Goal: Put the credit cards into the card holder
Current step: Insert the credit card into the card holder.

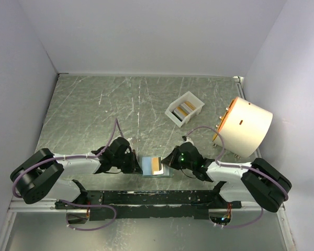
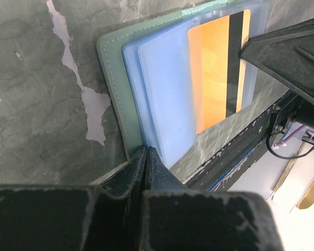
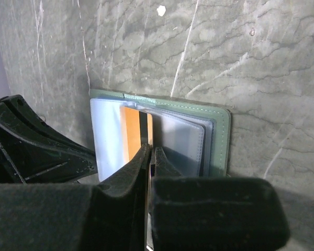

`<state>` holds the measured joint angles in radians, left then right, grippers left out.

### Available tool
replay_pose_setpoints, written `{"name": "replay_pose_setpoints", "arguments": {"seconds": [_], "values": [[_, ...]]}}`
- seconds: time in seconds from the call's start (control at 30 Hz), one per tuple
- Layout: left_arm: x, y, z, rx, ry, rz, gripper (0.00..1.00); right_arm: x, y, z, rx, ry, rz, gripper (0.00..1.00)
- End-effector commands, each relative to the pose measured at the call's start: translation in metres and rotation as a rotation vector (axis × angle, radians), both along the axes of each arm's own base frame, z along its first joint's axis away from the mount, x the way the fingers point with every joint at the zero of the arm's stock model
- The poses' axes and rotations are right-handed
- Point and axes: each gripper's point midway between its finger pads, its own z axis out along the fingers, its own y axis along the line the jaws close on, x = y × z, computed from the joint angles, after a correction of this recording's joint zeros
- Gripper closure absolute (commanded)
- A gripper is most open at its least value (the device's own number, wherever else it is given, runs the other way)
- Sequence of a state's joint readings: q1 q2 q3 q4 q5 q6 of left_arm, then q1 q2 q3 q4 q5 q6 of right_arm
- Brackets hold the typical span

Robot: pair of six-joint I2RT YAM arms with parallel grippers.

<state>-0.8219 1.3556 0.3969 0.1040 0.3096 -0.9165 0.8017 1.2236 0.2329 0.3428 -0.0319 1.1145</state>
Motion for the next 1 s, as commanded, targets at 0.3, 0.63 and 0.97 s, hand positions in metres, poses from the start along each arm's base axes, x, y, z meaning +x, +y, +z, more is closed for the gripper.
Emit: {"name": "replay_pose_setpoints", "arguments": {"seconds": [0.3,0.63,0.97], "values": [[-0.016,0.012,-0.023,0.085,0.043,-0.013,0.91,-0.011,0.012,-0.01,-0.029,0.03,0.057,1.0],[-0.017,0.012,-0.022,0.088,0.043,-0.014,0.91,-0.008,0.012,-0.008,-0.127,0.025,0.083,0.76],[-0.017,0.009,-0.023,0.085,0.047,-0.018,0.91,-0.011,0.02,-0.003,-0.119,0.015,0.121,0.64]]}}
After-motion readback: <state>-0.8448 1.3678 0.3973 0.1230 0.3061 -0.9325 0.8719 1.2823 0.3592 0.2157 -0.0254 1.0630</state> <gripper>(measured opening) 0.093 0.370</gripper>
